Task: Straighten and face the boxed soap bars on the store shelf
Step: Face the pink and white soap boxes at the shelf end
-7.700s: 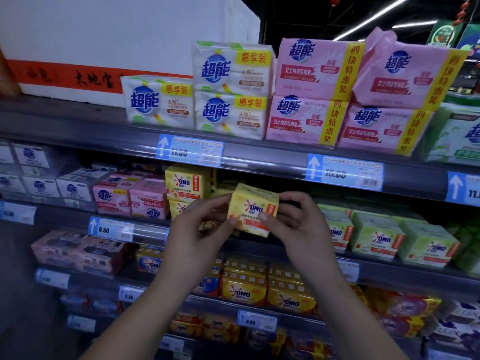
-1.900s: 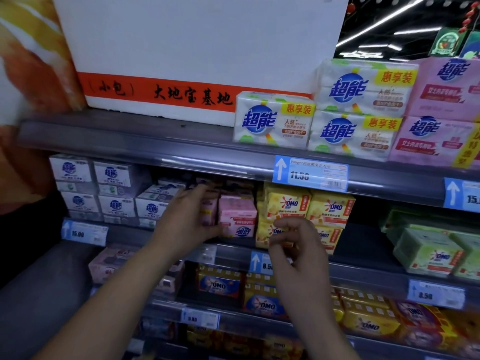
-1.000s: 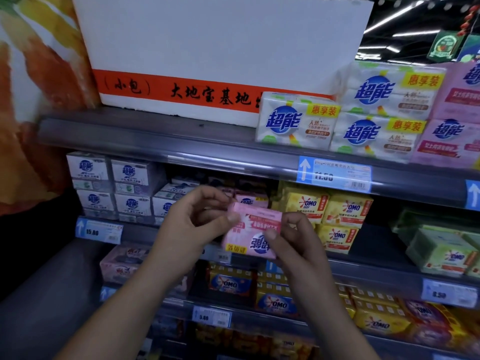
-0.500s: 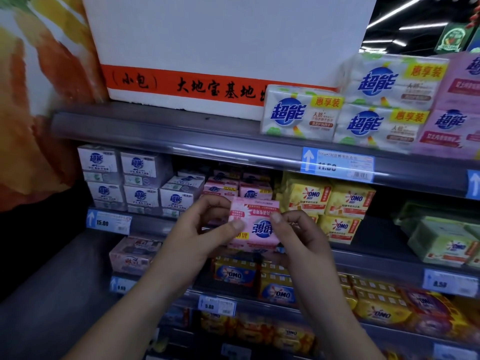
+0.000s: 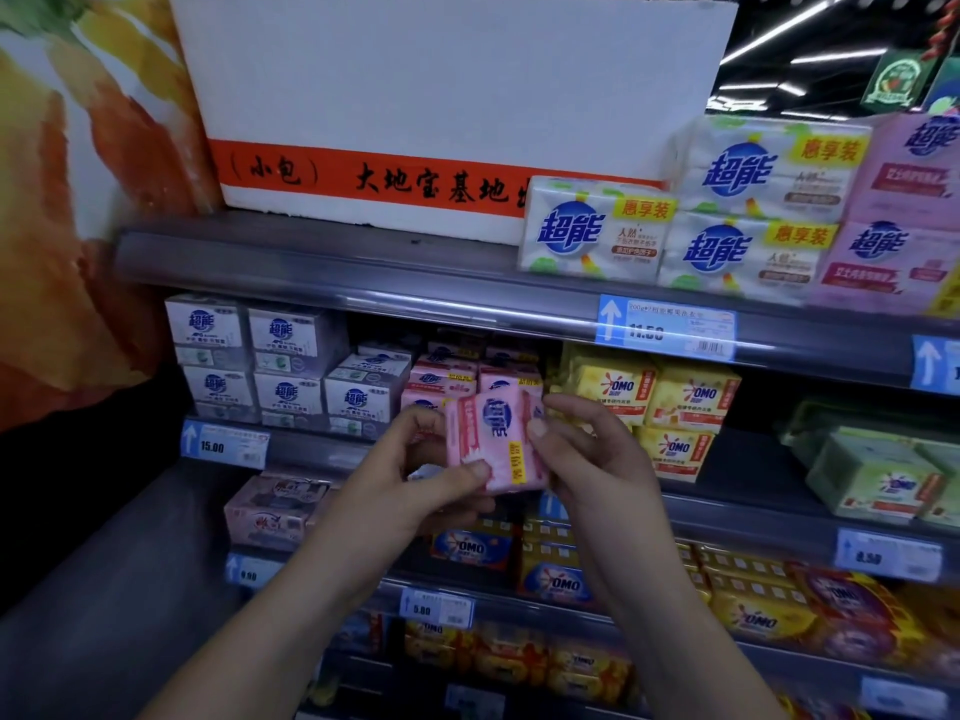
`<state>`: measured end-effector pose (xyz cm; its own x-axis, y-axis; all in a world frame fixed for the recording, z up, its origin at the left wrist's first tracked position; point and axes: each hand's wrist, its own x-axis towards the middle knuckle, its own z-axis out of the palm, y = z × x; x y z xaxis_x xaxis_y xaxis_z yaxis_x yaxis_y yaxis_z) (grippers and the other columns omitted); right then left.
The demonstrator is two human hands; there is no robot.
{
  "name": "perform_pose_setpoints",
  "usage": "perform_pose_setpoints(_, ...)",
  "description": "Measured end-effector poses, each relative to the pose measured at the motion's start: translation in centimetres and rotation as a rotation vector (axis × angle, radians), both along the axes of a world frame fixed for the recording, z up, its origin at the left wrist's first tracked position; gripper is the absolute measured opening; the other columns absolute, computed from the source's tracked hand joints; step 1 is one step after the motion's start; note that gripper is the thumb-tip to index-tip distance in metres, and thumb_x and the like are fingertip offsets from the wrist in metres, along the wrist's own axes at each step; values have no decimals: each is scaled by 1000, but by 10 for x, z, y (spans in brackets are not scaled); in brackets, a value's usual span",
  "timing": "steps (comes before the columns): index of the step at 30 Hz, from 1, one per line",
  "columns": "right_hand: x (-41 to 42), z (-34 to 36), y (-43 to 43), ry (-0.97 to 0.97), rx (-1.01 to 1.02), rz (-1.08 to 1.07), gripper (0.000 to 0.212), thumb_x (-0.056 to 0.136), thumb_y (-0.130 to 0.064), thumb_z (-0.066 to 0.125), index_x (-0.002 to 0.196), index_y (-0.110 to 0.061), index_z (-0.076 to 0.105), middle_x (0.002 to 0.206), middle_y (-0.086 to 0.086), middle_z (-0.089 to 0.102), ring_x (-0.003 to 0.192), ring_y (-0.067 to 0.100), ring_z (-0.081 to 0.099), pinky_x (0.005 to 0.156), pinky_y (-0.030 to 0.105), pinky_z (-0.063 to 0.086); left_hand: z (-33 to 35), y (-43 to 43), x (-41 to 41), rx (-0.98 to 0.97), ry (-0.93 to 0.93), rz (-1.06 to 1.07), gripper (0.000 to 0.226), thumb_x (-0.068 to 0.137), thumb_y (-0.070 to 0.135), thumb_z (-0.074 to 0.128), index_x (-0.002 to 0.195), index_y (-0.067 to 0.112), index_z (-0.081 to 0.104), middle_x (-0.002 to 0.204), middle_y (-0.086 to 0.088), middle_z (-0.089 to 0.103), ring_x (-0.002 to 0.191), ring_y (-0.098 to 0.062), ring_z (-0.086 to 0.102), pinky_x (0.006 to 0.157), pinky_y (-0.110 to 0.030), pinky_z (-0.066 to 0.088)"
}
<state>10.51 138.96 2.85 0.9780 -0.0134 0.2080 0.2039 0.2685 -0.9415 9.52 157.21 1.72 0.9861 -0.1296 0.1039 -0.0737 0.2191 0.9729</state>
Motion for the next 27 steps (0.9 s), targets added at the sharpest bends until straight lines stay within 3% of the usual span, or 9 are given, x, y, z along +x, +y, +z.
perform_pose_setpoints(3, -1, 3, 2, -3, 4, 9, 16, 92, -17, 74, 106, -13, 69, 99, 14, 81, 87, 24, 79, 69, 24, 60, -2, 0, -1, -49, 0, 2, 58, 63, 28, 90, 116, 37, 68, 110, -17, 76, 94, -38, 78, 80, -39, 64)
perform_pose_setpoints(5, -3, 4, 2, -22, 18, 36, 21, 88, -25, 74, 107, -16, 74, 104, 15, 80, 94, 26, 78, 74, 26, 61, -4, 2, -1, -47, -41, 25, 69, 63, 27, 96, 124, 41, 66, 113, -13, 76, 98, -37, 77, 82, -43, 64)
perform_pose_setpoints(9, -7, 3, 1, -105, 20, 130, 22, 92, -26, 70, 112, -24, 78, 112, 7, 79, 101, 20, 74, 81, 29, 60, -4, 0, -5, 90, -293, 119, 69, 69, 15, 92, 126, 33, 59, 116, 0, 74, 97, -26, 77, 76, -32, 63)
perform_pose_setpoints(13, -7, 2, 0, -137, 20, 131, 25, 92, -24, 64, 111, -31, 80, 116, -3, 77, 108, 16, 71, 86, 28, 59, -1, -3, -6, 104, -370, 171, 66, 68, 7, 90, 121, 31, 57, 120, -2, 68, 96, -25, 76, 72, -33, 63)
perform_pose_setpoints(16, -10, 2, -3, -149, -76, 176, 31, 92, -32, 70, 124, -31, 74, 124, -1, 74, 116, 20, 70, 90, 33, 59, -2, -6, -8, 172, -322, 211, 65, 64, 27, 94, 113, 25, 52, 113, -2, 70, 94, -20, 76, 71, -29, 63)
perform_pose_setpoints(19, -12, 3, -3, -106, -99, 144, 40, 80, -36, 84, 117, -30, 71, 114, 2, 78, 102, 17, 76, 77, 25, 62, -1, -13, -10, 131, -144, 137, 61, 70, 51, 87, 111, 18, 57, 106, -7, 78, 91, -25, 78, 73, -34, 64)
perform_pose_setpoints(23, -12, 6, -5, 1, -79, -27, 66, 63, -57, 82, 112, -16, 64, 97, 6, 82, 85, 20, 80, 66, 21, 60, 5, -12, -9, 74, 31, 20, 61, 76, 57, 71, 112, 8, 66, 91, -21, 79, 78, -34, 79, 65, -31, 63)
perform_pose_setpoints(25, -11, 6, -6, 21, -133, -93, 73, 60, -65, 79, 106, -11, 63, 96, 10, 81, 84, 24, 79, 64, 27, 61, 5, -13, -9, 87, 44, 5, 62, 78, 62, 75, 104, 6, 69, 83, -23, 78, 69, -32, 78, 57, -29, 61)
perform_pose_setpoints(27, -11, 6, -5, 33, -196, -131, 77, 62, -71, 75, 99, -4, 63, 95, 16, 79, 87, 31, 77, 72, 41, 62, 4, -15, -8, 92, 55, 10, 63, 74, 65, 77, 98, 7, 70, 77, -23, 77, 62, -31, 76, 51, -29, 58)
